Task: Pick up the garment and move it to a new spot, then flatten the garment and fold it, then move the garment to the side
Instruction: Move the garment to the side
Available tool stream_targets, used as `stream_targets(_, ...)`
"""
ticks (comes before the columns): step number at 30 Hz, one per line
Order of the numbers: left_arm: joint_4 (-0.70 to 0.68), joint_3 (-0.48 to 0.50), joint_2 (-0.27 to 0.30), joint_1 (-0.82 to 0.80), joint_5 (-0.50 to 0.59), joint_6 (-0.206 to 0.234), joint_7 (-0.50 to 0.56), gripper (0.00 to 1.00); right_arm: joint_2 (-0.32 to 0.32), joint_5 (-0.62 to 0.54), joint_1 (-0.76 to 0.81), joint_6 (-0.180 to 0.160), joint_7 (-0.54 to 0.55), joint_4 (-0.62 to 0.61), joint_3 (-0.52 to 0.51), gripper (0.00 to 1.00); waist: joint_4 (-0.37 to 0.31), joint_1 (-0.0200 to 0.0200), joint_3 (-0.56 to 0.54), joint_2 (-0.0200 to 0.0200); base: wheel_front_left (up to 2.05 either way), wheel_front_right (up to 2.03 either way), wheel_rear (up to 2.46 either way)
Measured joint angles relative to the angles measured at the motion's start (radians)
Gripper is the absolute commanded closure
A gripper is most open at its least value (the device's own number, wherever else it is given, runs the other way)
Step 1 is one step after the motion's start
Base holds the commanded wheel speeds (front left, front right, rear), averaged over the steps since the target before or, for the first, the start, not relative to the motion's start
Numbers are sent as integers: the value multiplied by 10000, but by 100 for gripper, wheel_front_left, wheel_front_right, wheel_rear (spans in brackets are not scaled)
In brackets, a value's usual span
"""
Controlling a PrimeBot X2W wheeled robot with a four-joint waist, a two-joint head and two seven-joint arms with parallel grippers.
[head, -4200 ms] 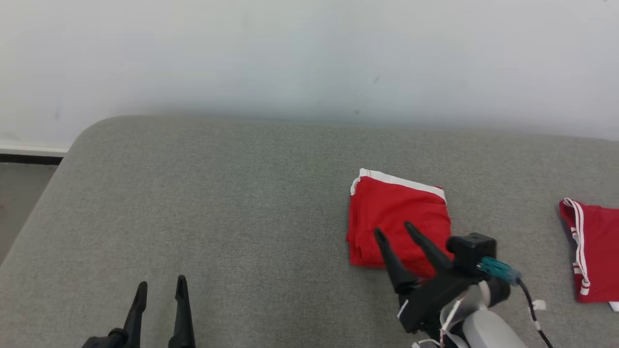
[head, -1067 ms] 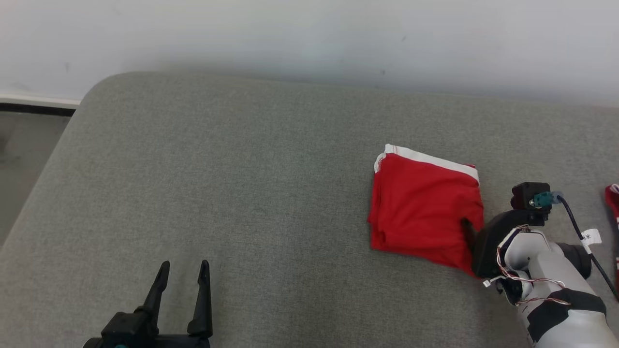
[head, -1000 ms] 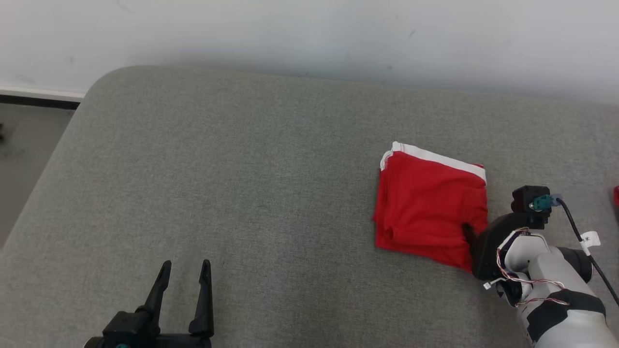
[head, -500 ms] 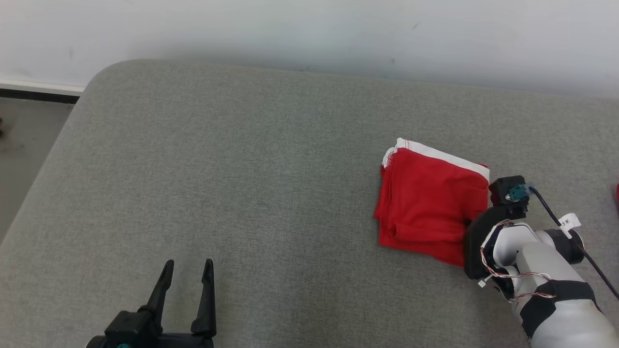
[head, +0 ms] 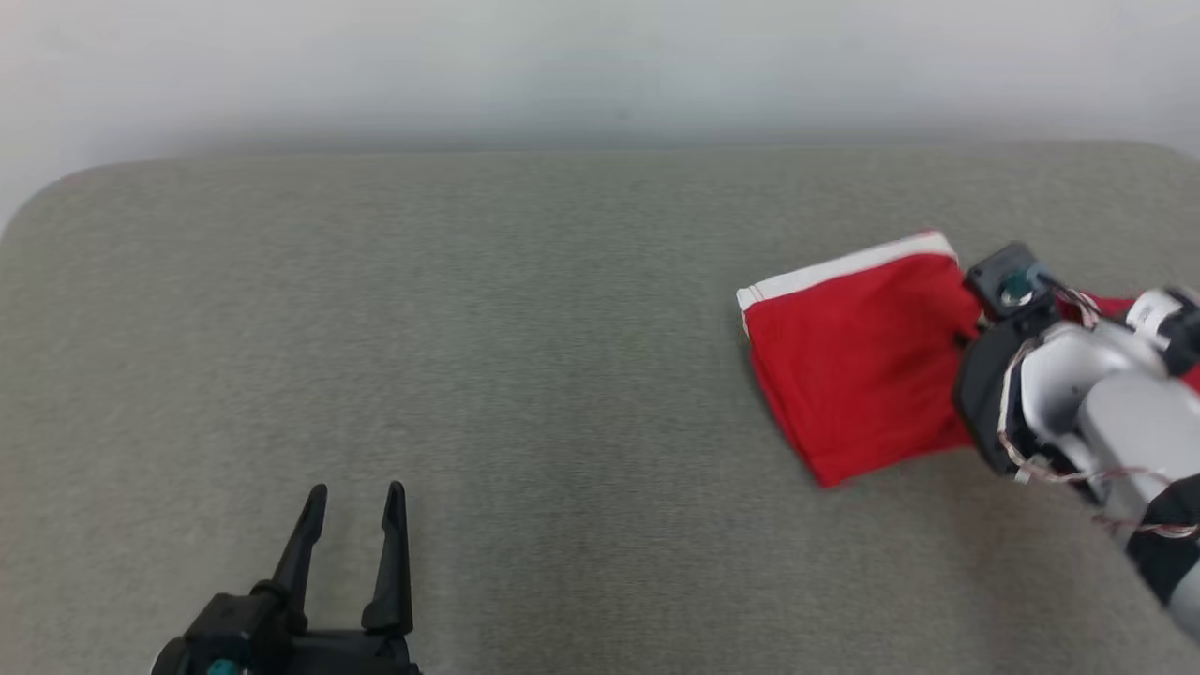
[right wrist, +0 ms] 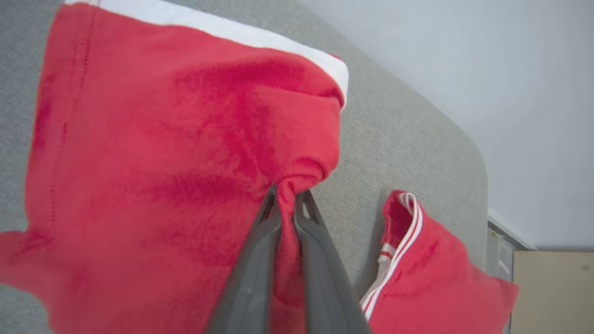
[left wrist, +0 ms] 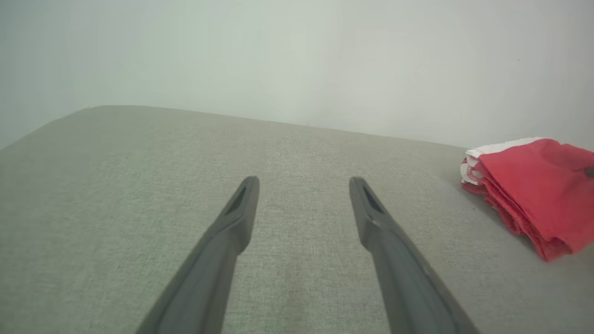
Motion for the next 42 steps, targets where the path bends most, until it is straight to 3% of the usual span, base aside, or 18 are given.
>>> stream_targets(8,-130,203,0,-522,274,-205,0,0,-1599,899,-796,2,240,-1687,869,100,-1174,0,389,0,0,0,0)
stream_targets(13,-113,238,-4,-787,497,-351,0,0,-1904,1214,-953,2,58,-1597,414,100,-1757,-1,813,0,0,0,0)
stream_targets(19,-92,247,-2,-1038,748,-485,-2,0,-1973,750,-968,2,-543,-704,-343,100,-2178,0,1454,0,0,0,0)
stream_targets(28,-105,267,151,-1509,1041,-746,0,0,-1918,-1350,-1084,2,-1628,1080,-2159,100,-2316,1,2337,0,0,0,0)
stream_targets(36,-102,378,203,-1623,1133,-826,0,0,-989,-2995,-1083,2,-2290,2334,-4096,100,-2088,0,2621,1,0,0,0)
stream_targets(37,-90,376,199,-1629,1143,-830,0,0,-905,-3127,-1085,2,-2284,2474,-4429,97,-2060,0,2622,1,0,0,0)
stream_targets(38,-90,378,194,-1634,1145,-830,0,0,-786,-3273,-1081,0,-2266,2581,-4698,66,-2036,0,2609,0,0,0,0)
stream_targets(39,-90,385,188,-1641,1154,-830,0,0,-637,-3473,-1071,2,-2213,2658,-4939,15,-2020,-1,2583,0,0,0,0)
stream_targets(40,-86,387,184,-1656,1168,-830,0,0,-483,-3687,-1050,0,-2178,2723,-5170,0,-2006,-1,2551,0,0,0,0)
stream_targets(42,-59,391,173,-1657,1174,-832,0,0,-221,-3946,-939,0,-2150,2759,-5666,0,-1986,-1,2462,0,0,0,0)
